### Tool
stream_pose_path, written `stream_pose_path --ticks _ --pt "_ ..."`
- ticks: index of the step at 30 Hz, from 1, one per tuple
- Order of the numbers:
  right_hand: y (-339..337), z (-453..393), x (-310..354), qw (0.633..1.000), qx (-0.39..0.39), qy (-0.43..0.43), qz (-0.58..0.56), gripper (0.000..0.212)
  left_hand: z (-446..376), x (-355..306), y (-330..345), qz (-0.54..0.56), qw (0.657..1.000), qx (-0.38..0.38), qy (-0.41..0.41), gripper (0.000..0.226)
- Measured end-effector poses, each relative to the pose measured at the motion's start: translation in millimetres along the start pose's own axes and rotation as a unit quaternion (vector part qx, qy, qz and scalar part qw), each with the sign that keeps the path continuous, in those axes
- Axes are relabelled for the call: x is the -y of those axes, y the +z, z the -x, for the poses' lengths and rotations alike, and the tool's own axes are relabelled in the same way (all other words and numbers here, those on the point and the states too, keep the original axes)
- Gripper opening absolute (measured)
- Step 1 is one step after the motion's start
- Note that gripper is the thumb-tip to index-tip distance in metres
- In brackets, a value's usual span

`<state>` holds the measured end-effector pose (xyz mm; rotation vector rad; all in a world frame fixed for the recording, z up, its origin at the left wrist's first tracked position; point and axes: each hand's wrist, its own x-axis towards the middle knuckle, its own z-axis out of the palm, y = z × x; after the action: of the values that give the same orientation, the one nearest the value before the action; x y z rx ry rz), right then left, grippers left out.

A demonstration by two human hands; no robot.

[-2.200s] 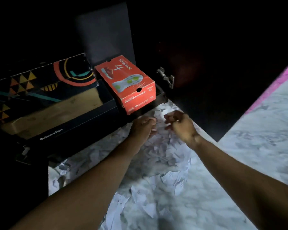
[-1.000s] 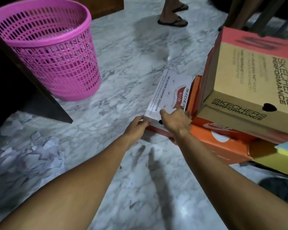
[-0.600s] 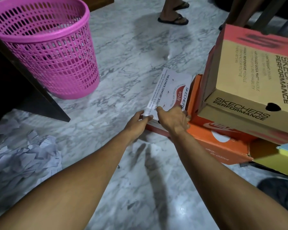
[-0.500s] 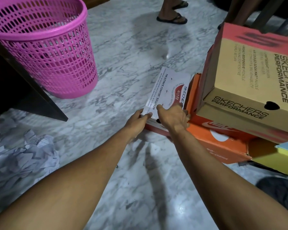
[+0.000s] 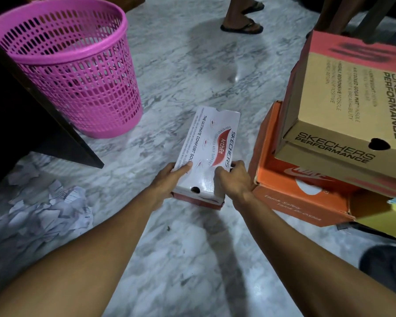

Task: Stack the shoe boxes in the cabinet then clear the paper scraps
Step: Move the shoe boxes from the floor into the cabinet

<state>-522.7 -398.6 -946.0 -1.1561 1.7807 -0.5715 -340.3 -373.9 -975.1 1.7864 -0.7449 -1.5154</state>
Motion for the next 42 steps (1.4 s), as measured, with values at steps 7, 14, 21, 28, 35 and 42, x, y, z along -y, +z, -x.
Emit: stream_pose_path --ticks 7,14,21,28,35,42 --pt "-5 43 -21 0.995 0.041 -0.055 -0.071 0.044 48 32 -56 0.12 0.989 0.078 -0.034 0.056" --pt "-9 55 37 0.969 0.179 0.01 -0.17 0.09 118 57 -124 0.128 0.984 0.121 -0.028 0.076" --pt "29 125 71 0.945 0.286 -0.075 -0.139 0.077 195 37 -182 0.184 0.976 0.114 -0.037 0.066" --pt "116 191 148 0.884 0.445 -0.129 -0.071 0.065 265 37 -275 0.118 0.986 -0.111 -0.034 0.071" --pt "180 215 187 0.833 0.541 -0.114 -0.005 0.103 277 21 -363 0.192 0.935 -0.296 0.02 0.079" --pt "233 225 213 0.849 0.513 -0.108 -0.069 0.07 258 -22 -412 0.269 0.892 -0.36 0.053 0.05"
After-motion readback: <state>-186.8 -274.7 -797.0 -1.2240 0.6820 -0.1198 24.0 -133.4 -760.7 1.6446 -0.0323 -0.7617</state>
